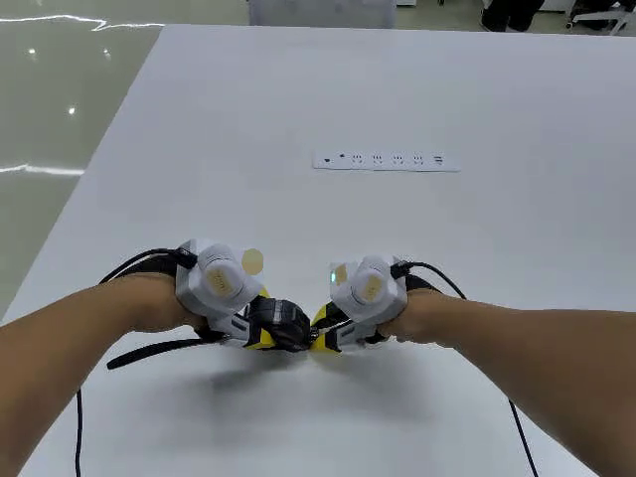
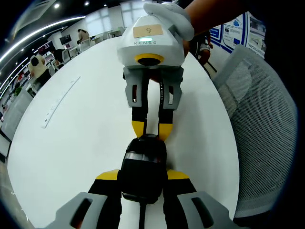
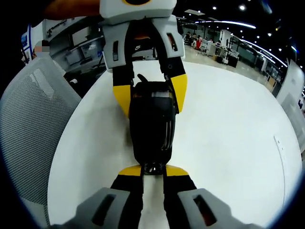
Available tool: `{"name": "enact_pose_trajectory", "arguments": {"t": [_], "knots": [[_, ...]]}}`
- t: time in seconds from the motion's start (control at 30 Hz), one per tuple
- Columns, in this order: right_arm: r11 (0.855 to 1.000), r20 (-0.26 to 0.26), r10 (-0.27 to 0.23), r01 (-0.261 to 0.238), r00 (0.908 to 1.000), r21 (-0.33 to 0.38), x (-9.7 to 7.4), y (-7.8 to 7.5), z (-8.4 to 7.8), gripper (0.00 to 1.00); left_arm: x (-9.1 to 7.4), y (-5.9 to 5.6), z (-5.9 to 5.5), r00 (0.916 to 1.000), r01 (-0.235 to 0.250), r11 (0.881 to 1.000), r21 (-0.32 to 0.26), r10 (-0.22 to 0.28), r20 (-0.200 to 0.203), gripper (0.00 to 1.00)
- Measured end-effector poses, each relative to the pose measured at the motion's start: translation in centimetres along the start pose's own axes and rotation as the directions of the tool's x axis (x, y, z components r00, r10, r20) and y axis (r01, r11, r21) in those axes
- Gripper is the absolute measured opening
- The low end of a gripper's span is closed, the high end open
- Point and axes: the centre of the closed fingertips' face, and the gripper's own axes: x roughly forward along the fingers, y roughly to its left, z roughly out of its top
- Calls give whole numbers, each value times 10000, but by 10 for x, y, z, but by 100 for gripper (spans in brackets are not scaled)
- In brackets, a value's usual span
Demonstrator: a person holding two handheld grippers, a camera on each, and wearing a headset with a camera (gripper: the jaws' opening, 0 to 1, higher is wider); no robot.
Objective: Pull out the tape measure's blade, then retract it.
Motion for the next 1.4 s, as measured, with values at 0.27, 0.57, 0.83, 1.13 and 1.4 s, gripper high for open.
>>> {"name": "enact_pose_trajectory", "arguments": {"t": [0.27,0.57,0.83,1.13,1.4], "knots": [[10000,-171,-20,18,9999,-73,-3,3,-2,11,0,-2,1,10000,64,9999,83,-63,-44,30],[9997,-29,1,-1,10000,233,-5,3,-5,11,0,-3,1,10000,0,10000,11,0,-19,30],[9991,-89,-38,42,10000,431,-14,2,-15,11,1,-3,2,10000,-8,10000,-60,8,8,30],[9993,-459,-127,144,9989,358,-9,2,-10,14,1,-2,2,9999,-61,9998,-173,62,86,30],[9976,-346,-334,313,9988,-617,-2,-4,1,15,2,-2,2,10000,-60,9998,-207,61,55,30]]}}
